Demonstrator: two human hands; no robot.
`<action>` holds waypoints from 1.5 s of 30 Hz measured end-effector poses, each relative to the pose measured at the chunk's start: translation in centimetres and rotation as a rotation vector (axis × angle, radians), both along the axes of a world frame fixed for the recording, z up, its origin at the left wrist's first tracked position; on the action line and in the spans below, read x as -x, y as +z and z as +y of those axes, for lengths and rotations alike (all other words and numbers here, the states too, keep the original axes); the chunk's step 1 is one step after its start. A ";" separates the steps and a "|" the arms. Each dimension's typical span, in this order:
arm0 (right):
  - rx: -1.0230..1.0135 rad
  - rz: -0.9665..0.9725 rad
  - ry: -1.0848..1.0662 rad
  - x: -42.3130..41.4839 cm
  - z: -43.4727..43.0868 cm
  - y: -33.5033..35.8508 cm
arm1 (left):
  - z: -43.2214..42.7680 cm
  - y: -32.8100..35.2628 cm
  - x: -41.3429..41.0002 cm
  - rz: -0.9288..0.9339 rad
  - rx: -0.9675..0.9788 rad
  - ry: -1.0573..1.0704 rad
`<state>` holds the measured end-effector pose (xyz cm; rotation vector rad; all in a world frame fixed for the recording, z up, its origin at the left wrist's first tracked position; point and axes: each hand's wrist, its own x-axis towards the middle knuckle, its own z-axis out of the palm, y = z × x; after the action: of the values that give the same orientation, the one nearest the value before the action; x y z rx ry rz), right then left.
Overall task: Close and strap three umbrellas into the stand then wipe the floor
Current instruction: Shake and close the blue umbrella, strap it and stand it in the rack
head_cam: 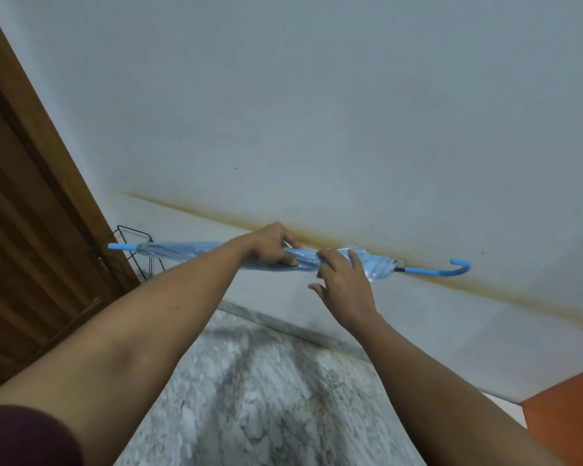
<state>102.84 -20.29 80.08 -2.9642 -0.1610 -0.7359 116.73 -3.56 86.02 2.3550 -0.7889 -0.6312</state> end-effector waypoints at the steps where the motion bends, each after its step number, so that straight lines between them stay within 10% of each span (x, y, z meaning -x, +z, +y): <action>1: 0.019 0.010 -0.021 0.3 -0.1 -0.1 | 0.1 0.2 0.0 0.059 0.016 -0.006; 8: -0.020 -0.054 -0.096 -0.2 0.5 0.7 | -0.1 1.4 1.3 0.282 0.080 0.019; 18: -0.479 0.188 -0.182 -2.4 -0.5 4.8 | -0.4 -1.0 2.8 -1.017 -0.177 -0.187; 23: -0.630 0.270 -0.133 -3.3 -0.8 6.2 | -1.0 -0.9 2.8 -1.219 -0.140 -0.076; 38: -0.399 0.170 -0.132 -2.6 1.1 5.3 | -2.7 -0.1 3.4 -1.047 -0.502 0.030; 45: -0.221 0.091 0.007 -1.7 1.0 2.3 | -2.1 0.8 1.3 -0.415 -0.332 0.081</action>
<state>104.52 -19.28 82.43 -2.7781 -0.0776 -0.5756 115.42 -5.69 86.81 2.8602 -0.8048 -0.2504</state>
